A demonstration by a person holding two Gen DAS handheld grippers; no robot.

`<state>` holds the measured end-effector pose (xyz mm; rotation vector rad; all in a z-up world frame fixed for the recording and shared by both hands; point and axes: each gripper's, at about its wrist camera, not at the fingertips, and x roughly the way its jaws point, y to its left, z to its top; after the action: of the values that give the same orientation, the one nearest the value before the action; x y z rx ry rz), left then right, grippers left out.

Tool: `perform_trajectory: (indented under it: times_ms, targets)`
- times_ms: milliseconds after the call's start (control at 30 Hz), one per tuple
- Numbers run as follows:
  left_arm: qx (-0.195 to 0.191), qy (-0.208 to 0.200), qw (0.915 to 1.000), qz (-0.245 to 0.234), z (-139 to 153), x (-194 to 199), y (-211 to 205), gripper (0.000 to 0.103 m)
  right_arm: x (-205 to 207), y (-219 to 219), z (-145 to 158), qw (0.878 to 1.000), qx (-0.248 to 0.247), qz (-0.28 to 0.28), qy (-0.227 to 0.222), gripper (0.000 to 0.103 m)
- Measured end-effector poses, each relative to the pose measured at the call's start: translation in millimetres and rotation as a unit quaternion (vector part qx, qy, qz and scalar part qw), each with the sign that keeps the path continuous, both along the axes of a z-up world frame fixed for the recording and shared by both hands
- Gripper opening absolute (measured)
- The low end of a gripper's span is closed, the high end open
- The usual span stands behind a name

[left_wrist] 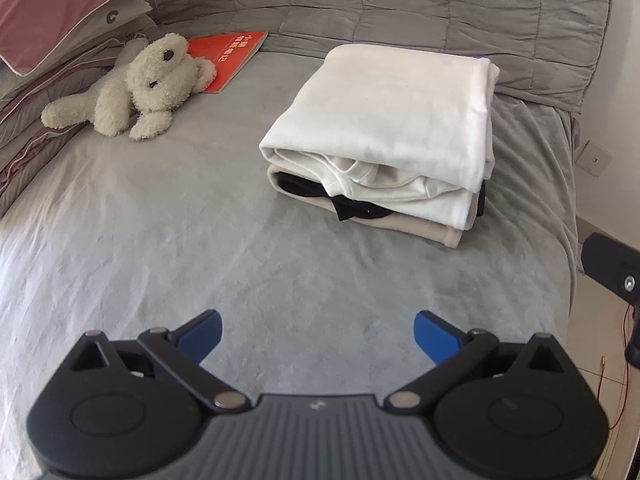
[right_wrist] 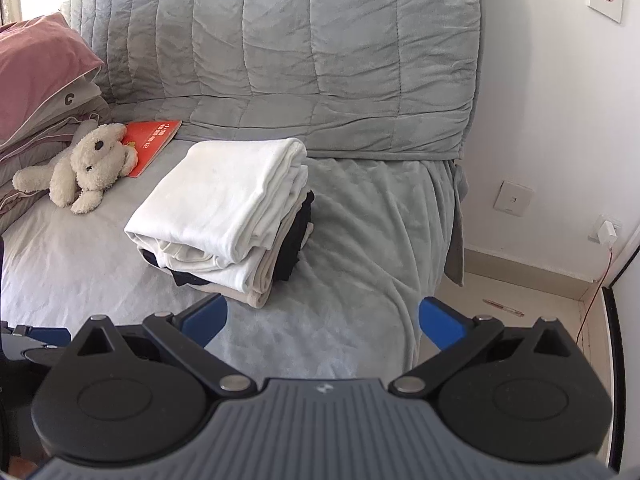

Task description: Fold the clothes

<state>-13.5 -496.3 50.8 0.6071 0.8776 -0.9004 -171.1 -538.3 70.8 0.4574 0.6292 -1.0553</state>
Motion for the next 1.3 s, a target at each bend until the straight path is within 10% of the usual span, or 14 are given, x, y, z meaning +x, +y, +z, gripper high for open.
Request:
perform_trajectory:
  times_ms: [1300]
  targets:
    - [0.014,-0.009,0.9998,-0.012,2.1,-7.1,-10.9,0.102,1.0,-6.5,-8.9,1.000,0.008,0.003,0.010,0.103]
